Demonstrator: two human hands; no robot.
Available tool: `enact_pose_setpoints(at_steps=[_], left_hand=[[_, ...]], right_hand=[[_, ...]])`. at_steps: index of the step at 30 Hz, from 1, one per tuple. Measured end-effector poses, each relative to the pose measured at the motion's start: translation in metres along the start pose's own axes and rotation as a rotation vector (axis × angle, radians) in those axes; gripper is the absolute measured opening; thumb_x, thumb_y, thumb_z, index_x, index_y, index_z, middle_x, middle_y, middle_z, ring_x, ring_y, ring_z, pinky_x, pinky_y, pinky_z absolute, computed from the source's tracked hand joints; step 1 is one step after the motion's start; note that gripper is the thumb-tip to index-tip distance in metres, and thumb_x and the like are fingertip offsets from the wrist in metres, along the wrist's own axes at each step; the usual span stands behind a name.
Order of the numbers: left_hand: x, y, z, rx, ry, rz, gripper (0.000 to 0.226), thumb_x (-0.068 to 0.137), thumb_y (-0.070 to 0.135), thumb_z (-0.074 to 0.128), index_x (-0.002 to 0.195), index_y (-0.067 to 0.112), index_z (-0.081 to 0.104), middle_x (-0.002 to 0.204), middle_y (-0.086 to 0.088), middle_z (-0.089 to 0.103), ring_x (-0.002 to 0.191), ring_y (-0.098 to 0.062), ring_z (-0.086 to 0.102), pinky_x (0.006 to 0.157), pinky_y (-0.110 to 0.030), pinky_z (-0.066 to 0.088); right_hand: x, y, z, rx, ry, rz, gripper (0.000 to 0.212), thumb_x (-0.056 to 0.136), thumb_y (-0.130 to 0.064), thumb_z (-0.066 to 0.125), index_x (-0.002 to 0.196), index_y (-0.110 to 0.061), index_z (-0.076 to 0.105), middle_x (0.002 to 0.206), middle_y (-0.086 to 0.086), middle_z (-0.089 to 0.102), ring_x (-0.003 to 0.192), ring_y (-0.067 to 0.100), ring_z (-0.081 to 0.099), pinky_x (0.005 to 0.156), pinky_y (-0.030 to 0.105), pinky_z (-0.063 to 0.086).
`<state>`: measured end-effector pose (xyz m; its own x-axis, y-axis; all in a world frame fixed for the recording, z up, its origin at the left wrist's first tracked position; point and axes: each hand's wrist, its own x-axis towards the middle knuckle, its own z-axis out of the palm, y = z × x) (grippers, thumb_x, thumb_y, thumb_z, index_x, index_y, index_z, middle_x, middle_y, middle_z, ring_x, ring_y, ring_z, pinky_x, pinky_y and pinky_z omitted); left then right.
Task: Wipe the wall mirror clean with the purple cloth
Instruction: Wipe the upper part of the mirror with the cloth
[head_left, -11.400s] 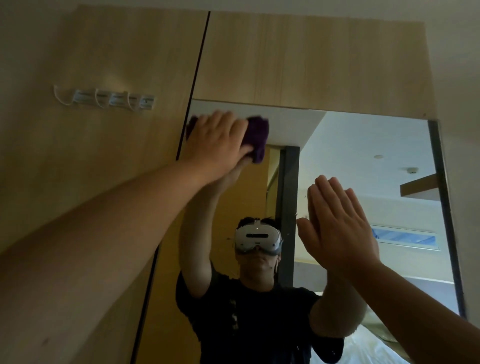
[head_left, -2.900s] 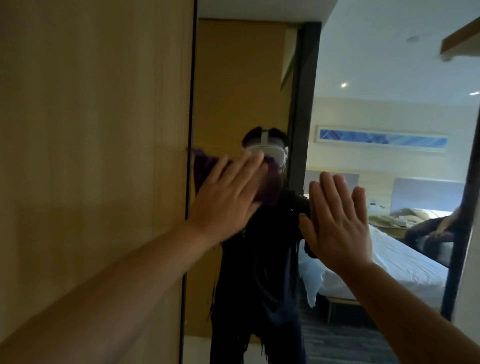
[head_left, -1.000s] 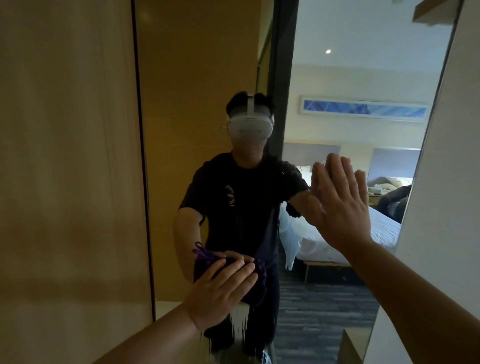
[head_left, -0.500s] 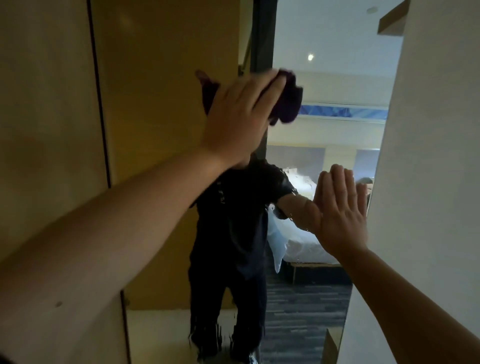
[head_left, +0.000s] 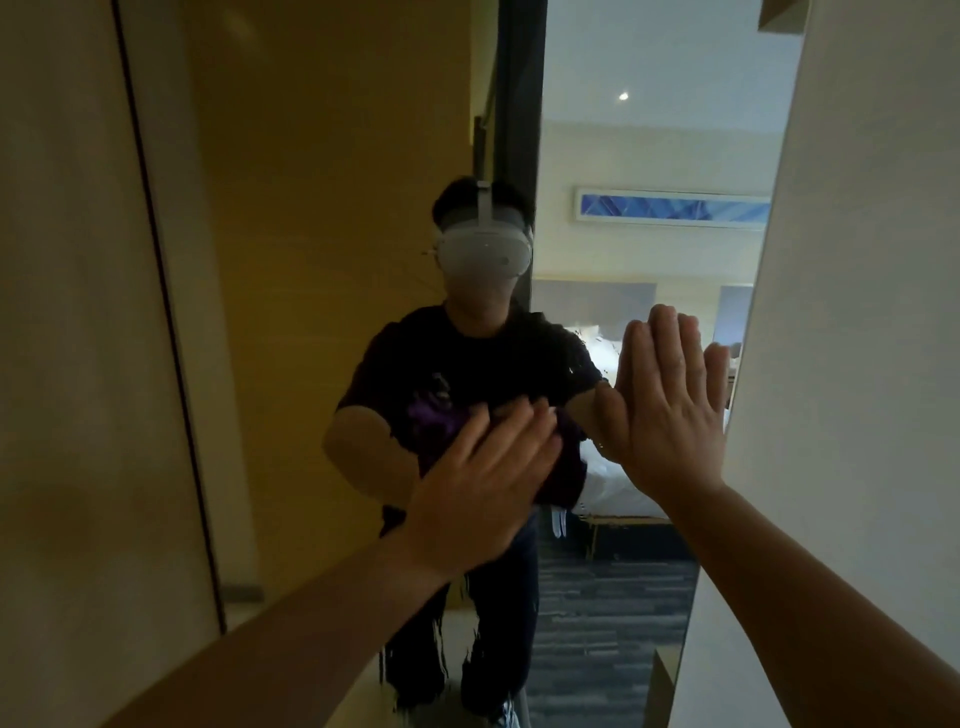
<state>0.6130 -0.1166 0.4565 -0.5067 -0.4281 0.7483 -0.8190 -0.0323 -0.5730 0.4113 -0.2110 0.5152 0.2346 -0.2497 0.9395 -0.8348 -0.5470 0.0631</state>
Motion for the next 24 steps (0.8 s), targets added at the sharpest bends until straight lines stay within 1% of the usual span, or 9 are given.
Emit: enact_pose_setpoints(at_steps=[3, 7, 9, 11, 13, 15, 18, 22, 24], left_hand=[[-0.047, 0.032, 0.023, 0.015, -0.033, 0.082, 0.073, 0.095, 0.039, 0.059, 0.156, 0.013, 0.028, 0.162, -0.01, 0.026, 0.151, -0.029, 0.021, 0.121, -0.049, 0.02], [-0.062, 0.043, 0.029, -0.034, 0.03, 0.07, 0.052, 0.1, 0.027, 0.047, 0.151, 0.015, 0.042, 0.158, -0.007, 0.037, 0.145, -0.026, 0.035, 0.117, -0.045, 0.029], [-0.059, 0.04, 0.024, -0.102, 0.044, 0.056, 0.042, 0.104, 0.022, 0.042, 0.146, 0.018, 0.049, 0.152, -0.005, 0.045, 0.137, -0.023, 0.047, 0.111, -0.041, 0.036], [-0.055, 0.037, 0.014, -0.177, 0.038, 0.043, 0.037, 0.106, 0.019, 0.04, 0.141, 0.019, 0.052, 0.143, -0.003, 0.05, 0.123, -0.021, 0.057, 0.104, -0.038, 0.041], [-0.044, 0.03, 0.004, -0.225, 0.061, 0.015, 0.034, 0.108, 0.019, 0.038, 0.138, 0.017, 0.053, 0.135, -0.004, 0.055, 0.112, -0.022, 0.061, 0.097, -0.038, 0.044], [-0.014, 0.018, -0.009, -0.262, 0.162, -0.041, 0.031, 0.108, 0.019, 0.04, 0.135, 0.013, 0.054, 0.129, -0.008, 0.055, 0.107, -0.024, 0.059, 0.094, -0.039, 0.043], [0.062, -0.017, -0.033, -0.256, 0.29, -0.122, 0.032, 0.105, 0.009, 0.038, 0.136, 0.008, 0.048, 0.13, -0.012, 0.049, 0.112, -0.029, 0.052, 0.096, -0.043, 0.039], [0.177, -0.065, -0.06, -0.143, 0.38, -0.162, 0.046, 0.092, 0.01, 0.061, 0.137, 0.005, 0.053, 0.132, -0.017, 0.059, 0.119, -0.034, 0.054, 0.101, -0.047, 0.039], [0.218, -0.078, -0.068, -0.082, 0.356, -0.183, 0.047, 0.092, 0.016, 0.062, 0.138, 0.006, 0.054, 0.137, -0.015, 0.058, 0.126, -0.033, 0.053, 0.104, -0.046, 0.038]], right_hand=[[-0.001, 0.001, 0.0, 0.002, -0.024, 0.011, 0.067, 0.103, -0.049, 0.025, 0.156, -0.012, 0.009, 0.163, 0.01, 0.001, 0.153, 0.03, -0.002, 0.121, 0.056, 0.003], [0.001, 0.001, -0.005, 0.008, -0.07, 0.013, 0.067, 0.103, -0.049, 0.028, 0.155, -0.014, 0.004, 0.163, 0.008, -0.003, 0.152, 0.028, -0.006, 0.122, 0.054, 0.0], [-0.002, 0.003, -0.01, 0.039, -0.081, -0.009, 0.066, 0.103, -0.049, 0.026, 0.155, -0.013, 0.006, 0.163, 0.009, -0.002, 0.152, 0.029, -0.006, 0.122, 0.052, -0.001], [-0.012, 0.012, -0.016, 0.05, -0.071, 0.005, 0.067, 0.104, -0.051, 0.021, 0.156, -0.011, 0.009, 0.163, 0.01, -0.001, 0.152, 0.03, -0.004, 0.122, 0.051, -0.001], [-0.025, 0.027, -0.018, 0.028, -0.106, 0.032, 0.067, 0.104, -0.05, 0.022, 0.156, -0.009, 0.012, 0.163, 0.012, 0.001, 0.152, 0.031, -0.003, 0.122, 0.055, 0.002], [-0.033, 0.039, -0.015, -0.003, -0.149, 0.025, 0.066, 0.102, -0.046, 0.027, 0.155, -0.006, 0.018, 0.163, 0.014, 0.005, 0.152, 0.033, -0.002, 0.12, 0.06, 0.007], [-0.033, 0.043, -0.012, -0.017, -0.158, 0.008, 0.065, 0.102, -0.043, 0.029, 0.154, -0.004, 0.021, 0.162, 0.014, 0.005, 0.152, 0.032, -0.003, 0.12, 0.059, 0.007], [-0.032, 0.043, -0.013, -0.02, -0.185, 0.003, 0.067, 0.101, -0.043, 0.031, 0.155, -0.009, 0.012, 0.163, 0.012, 0.003, 0.152, 0.032, -0.004, 0.121, 0.058, 0.005], [-0.033, 0.045, -0.013, -0.024, -0.181, -0.005, 0.067, 0.101, -0.043, 0.032, 0.155, -0.008, 0.013, 0.163, 0.014, 0.006, 0.152, 0.031, -0.003, 0.12, 0.058, 0.006]])
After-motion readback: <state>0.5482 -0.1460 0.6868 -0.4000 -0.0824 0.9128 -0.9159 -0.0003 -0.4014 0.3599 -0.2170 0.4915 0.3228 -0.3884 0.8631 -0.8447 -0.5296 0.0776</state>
